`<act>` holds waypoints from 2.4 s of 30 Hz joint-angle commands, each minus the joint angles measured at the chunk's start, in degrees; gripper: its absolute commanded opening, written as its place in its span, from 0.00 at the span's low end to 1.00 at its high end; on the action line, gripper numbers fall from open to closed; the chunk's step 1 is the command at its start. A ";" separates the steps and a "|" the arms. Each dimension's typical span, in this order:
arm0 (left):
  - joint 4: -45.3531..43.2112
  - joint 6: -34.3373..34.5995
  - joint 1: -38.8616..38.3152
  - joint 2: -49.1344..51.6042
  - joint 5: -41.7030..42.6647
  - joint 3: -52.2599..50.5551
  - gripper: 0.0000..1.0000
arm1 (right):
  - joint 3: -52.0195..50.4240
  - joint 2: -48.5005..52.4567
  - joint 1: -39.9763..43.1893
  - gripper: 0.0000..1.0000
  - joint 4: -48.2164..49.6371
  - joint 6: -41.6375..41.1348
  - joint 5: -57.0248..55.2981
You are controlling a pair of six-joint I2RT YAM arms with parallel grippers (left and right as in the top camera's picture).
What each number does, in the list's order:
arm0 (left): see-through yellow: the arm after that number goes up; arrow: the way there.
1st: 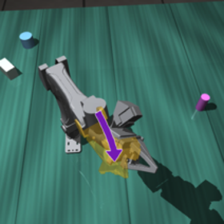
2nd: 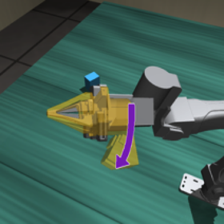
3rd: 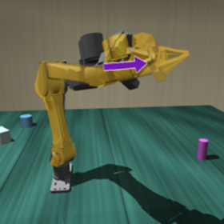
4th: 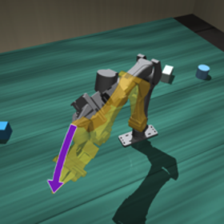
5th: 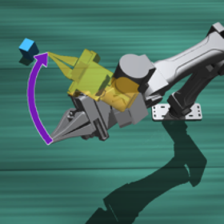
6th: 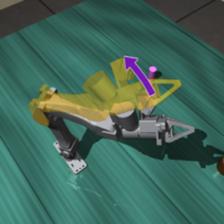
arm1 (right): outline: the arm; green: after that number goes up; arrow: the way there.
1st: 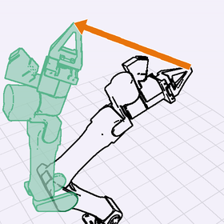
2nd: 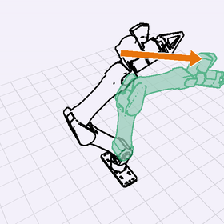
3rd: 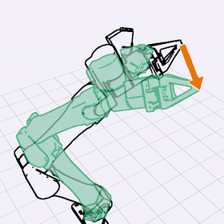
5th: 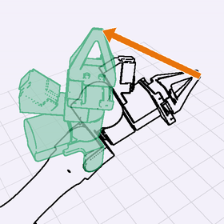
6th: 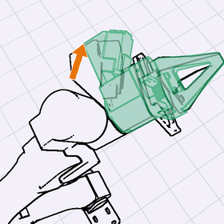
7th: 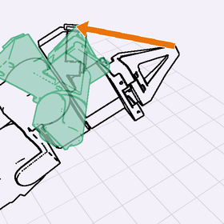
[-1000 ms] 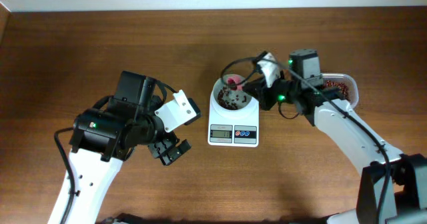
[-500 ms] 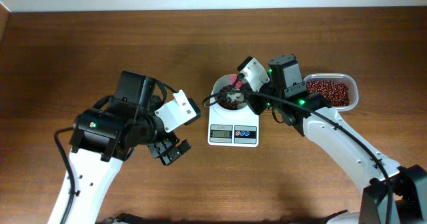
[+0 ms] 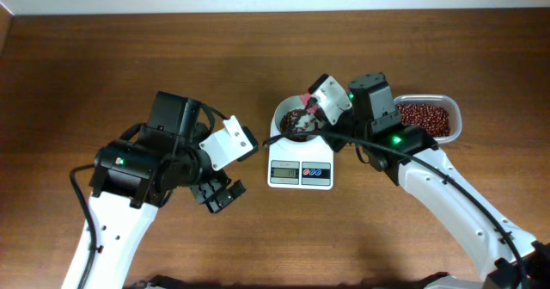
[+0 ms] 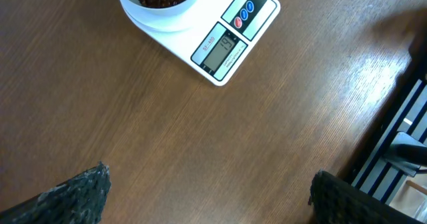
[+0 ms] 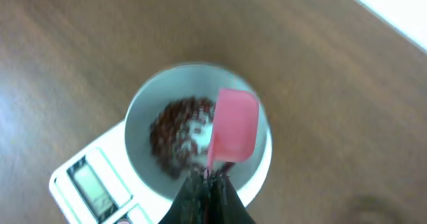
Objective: Scoop and weigh 50g on scale
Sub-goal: 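Return the scoop to the bean tub with the right gripper, then scoop more red beans from the tub with the right gripper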
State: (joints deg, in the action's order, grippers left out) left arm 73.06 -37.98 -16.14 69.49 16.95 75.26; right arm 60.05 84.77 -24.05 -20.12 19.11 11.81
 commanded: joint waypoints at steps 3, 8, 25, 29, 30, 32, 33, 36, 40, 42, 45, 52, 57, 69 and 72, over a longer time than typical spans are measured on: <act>-0.11 -0.90 0.33 -0.09 0.20 -0.24 0.99 | 0.42 -2.19 -0.24 0.04 -0.22 -5.31 -0.28; -0.09 -0.90 0.33 -0.09 0.17 -0.24 0.99 | 0.42 -10.32 3.17 0.04 -1.68 -6.10 -1.18; -0.09 -0.90 0.33 -0.09 0.20 -0.24 0.99 | 0.24 5.73 32.81 0.04 -15.69 -9.18 -15.50; -0.09 -0.90 0.33 -0.09 0.17 -0.24 0.99 | 0.24 9.49 32.81 0.04 -14.14 -12.79 -13.64; -0.09 -0.90 0.33 -0.09 0.17 -0.24 0.99 | 0.24 9.49 32.81 0.04 -14.12 -12.79 -9.73; -0.09 -0.90 0.33 -0.09 0.17 -0.24 0.99 | 0.26 9.46 33.11 0.04 -13.99 -12.98 -3.89; -0.09 -0.90 0.33 -0.09 0.17 -0.24 0.99 | 0.28 9.46 34.07 0.04 -13.94 -14.80 -0.85; -0.09 -0.90 0.33 -0.09 0.20 -0.24 0.99 | 0.28 9.46 39.82 0.04 -13.99 -15.56 12.74; -0.09 -0.90 0.33 -0.09 0.20 -0.24 0.99 | 0.26 9.46 46.34 0.04 -14.84 -15.56 26.40; -0.09 -0.90 0.33 -0.09 0.17 -0.24 0.99 | 0.26 9.46 48.92 0.04 -15.52 -15.58 31.19; -0.09 -0.90 0.33 -0.09 0.20 -0.24 0.99 | 0.26 9.46 51.91 0.04 -16.39 -16.65 31.50; -0.11 -0.90 0.33 -0.09 0.17 -0.24 0.99 | 0.26 9.46 55.41 0.04 -16.57 -18.36 36.76; -0.09 -0.90 0.33 -0.09 0.17 -0.24 0.99 | 0.26 9.46 59.60 0.04 -16.70 -19.87 44.44; -0.09 -0.90 0.33 -0.09 0.20 -0.24 0.99 | 0.24 9.46 62.07 0.04 -17.88 -23.04 54.62; -0.09 -0.90 0.33 -0.09 0.17 -0.24 0.99 | 0.24 9.46 62.05 0.04 -17.94 -24.17 58.14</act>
State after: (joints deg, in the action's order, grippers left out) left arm 73.03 -37.98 -16.14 69.49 16.95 75.22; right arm 60.27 93.97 37.54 -37.93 -4.10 65.30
